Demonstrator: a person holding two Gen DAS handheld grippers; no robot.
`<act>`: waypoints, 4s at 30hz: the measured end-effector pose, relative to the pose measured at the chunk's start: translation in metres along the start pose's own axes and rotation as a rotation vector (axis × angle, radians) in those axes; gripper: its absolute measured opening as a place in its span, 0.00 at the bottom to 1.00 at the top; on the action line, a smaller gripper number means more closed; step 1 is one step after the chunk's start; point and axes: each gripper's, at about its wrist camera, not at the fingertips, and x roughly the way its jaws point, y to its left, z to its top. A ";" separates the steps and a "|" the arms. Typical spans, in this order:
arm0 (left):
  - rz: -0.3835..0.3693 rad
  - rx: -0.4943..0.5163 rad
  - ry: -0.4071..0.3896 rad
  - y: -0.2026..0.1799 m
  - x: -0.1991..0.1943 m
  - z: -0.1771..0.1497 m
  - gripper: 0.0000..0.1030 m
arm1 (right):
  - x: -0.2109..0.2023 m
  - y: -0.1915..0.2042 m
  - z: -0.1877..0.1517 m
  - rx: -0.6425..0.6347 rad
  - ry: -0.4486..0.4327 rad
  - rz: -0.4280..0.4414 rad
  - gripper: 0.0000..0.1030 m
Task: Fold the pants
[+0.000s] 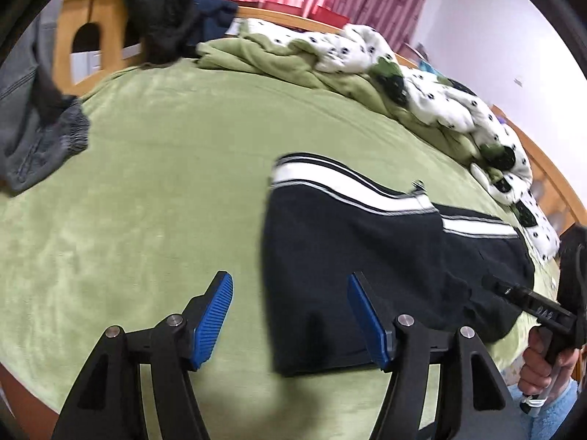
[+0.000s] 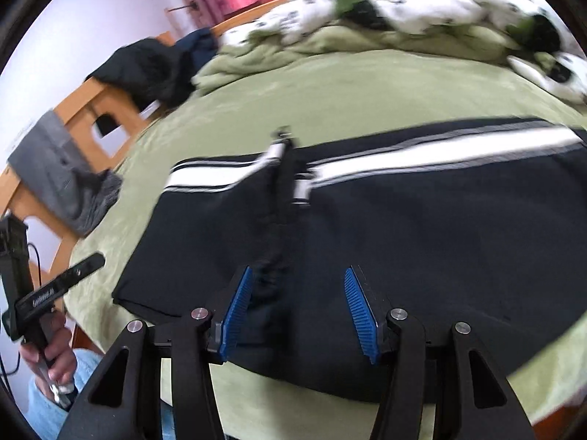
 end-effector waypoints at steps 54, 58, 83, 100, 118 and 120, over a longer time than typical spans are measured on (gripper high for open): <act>-0.015 0.195 0.043 -0.027 0.039 -0.068 0.18 | 0.034 -0.016 0.045 0.098 -0.114 0.143 0.11; 0.021 0.236 0.077 -0.036 0.042 -0.070 0.23 | 0.064 -0.030 0.038 0.078 -0.021 0.042 0.12; -0.053 0.238 0.164 -0.049 0.044 -0.071 0.33 | 0.012 0.006 -0.064 -0.155 -0.011 -0.082 0.18; -0.046 0.139 0.013 -0.055 -0.060 0.022 0.35 | -0.127 0.000 -0.028 -0.096 -0.227 -0.212 0.28; -0.034 0.091 0.070 -0.016 -0.009 0.016 0.35 | -0.132 -0.147 -0.063 0.193 -0.110 -0.365 0.39; -0.039 0.054 0.102 -0.005 0.010 0.014 0.35 | -0.118 -0.166 -0.073 0.249 -0.108 -0.358 0.39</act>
